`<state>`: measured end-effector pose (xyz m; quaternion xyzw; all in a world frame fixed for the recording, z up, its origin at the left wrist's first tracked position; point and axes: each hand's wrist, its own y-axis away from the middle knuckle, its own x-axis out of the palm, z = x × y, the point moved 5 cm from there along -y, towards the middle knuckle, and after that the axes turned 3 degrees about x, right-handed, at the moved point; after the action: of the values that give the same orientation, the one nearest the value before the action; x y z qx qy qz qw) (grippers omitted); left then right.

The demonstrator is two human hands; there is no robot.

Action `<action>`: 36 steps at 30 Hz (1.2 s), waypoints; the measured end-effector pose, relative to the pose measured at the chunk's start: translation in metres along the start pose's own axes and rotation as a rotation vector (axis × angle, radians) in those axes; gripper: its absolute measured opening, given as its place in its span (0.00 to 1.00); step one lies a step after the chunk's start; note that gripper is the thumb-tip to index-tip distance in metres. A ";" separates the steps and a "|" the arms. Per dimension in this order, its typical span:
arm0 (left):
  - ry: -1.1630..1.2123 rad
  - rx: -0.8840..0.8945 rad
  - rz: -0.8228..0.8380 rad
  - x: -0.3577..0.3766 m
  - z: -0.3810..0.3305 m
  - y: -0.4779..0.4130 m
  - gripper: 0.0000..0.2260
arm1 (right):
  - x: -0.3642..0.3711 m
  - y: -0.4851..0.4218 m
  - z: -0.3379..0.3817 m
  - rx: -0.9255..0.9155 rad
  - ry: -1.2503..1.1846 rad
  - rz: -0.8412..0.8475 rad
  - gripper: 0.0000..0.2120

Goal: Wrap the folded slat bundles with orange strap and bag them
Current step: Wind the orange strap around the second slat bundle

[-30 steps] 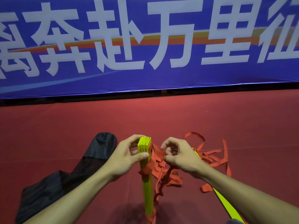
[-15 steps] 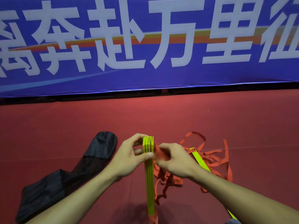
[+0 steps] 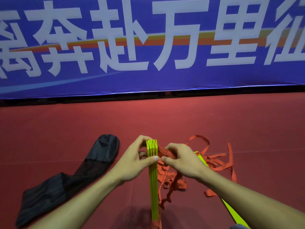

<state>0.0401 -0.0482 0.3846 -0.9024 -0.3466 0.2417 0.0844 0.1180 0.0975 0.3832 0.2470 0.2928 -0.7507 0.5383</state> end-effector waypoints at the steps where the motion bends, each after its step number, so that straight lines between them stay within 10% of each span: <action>1: -0.002 -0.001 0.000 0.000 0.001 0.000 0.14 | 0.000 0.000 0.000 0.002 0.010 -0.008 0.03; 23: -0.110 0.064 -0.107 0.007 0.001 -0.002 0.20 | -0.010 0.006 0.014 -0.101 -0.028 0.070 0.09; 36: 0.035 -0.024 -0.059 0.012 0.001 -0.004 0.25 | -0.011 0.007 0.020 -0.048 0.019 -0.152 0.18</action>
<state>0.0444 -0.0371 0.3807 -0.8968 -0.3745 0.2190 0.0869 0.1266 0.0885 0.4037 0.2181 0.3335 -0.7800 0.4826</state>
